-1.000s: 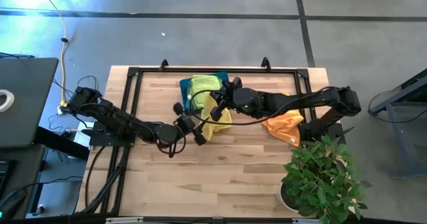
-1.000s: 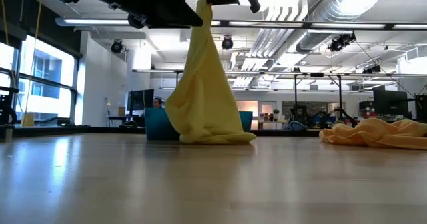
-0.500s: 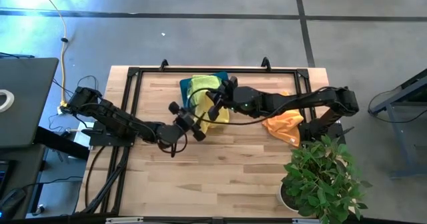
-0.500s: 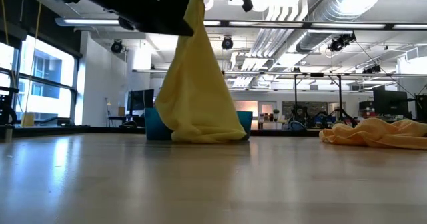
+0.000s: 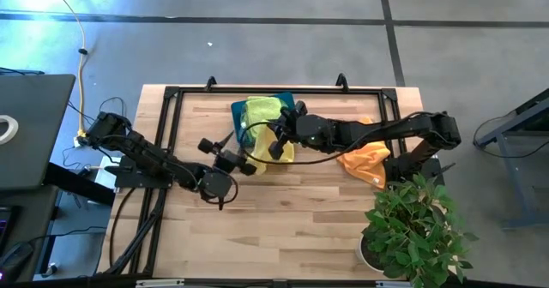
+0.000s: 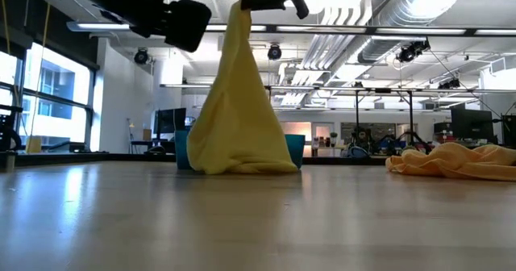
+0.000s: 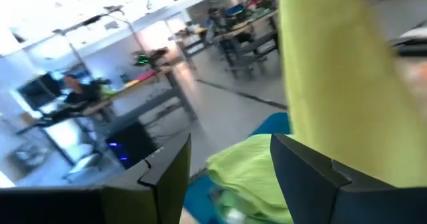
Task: Fold microfiber towels
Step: Fold the yellow microfiber cloth
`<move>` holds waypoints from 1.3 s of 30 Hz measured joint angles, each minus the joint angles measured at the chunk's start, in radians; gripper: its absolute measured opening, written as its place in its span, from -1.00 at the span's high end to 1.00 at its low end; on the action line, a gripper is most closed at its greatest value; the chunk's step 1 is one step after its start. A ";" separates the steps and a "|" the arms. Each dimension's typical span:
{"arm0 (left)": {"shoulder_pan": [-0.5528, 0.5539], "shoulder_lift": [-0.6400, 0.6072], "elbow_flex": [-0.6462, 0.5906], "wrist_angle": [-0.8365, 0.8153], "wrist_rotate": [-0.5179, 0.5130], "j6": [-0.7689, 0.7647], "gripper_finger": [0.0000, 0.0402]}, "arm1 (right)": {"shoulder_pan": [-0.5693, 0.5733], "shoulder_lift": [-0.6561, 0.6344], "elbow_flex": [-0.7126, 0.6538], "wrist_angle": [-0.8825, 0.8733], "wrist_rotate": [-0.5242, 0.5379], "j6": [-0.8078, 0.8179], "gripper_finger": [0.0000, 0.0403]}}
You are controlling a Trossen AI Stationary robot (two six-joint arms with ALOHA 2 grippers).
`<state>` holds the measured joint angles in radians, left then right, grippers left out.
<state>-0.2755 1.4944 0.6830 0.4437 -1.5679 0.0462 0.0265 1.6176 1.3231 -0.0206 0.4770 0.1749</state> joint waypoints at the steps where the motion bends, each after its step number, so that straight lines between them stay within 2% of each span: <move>1: -0.012 0.000 0.000 0.000 0.014 -0.019 0.02 | 0.000 0.000 0.000 0.000 0.000 -0.002 0.99; 4: -0.054 0.000 0.000 0.001 0.151 -0.118 0.02 | 0.000 0.000 0.000 0.000 0.006 -0.044 0.99; 8: -0.088 0.000 0.000 0.017 0.345 -0.204 0.02 | 0.000 0.000 0.000 0.002 0.089 -0.047 0.99; 11: -0.077 0.045 0.001 0.018 0.384 -0.223 0.02 | -0.001 0.000 0.000 0.027 0.099 -0.022 0.99; 18: -0.032 0.180 0.000 0.102 0.205 -0.227 0.02 | 0.016 0.000 0.000 0.047 0.087 0.003 0.99; 22: -0.003 0.231 0.029 0.150 0.204 -0.212 0.02 | 0.022 0.000 0.000 0.047 0.086 0.003 0.99; 28: 0.023 0.266 0.106 0.156 0.274 -0.137 0.02 | 0.022 0.004 0.000 0.047 0.083 0.001 0.99; 31: 0.031 0.266 0.138 0.157 0.238 -0.054 0.02 | 0.023 0.008 0.000 0.040 0.083 0.000 0.99; 36: 0.057 0.259 0.145 0.150 0.099 0.037 0.02 | 0.035 0.018 0.000 0.029 0.067 -0.009 0.99; 39: 0.063 0.258 0.145 0.136 0.090 0.053 0.07 | 0.046 0.017 0.000 0.010 0.068 -0.023 0.99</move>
<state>-0.2124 1.7523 0.8284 0.5794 -1.4777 0.0995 0.0725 1.6345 1.3228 -0.0105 0.5446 0.1523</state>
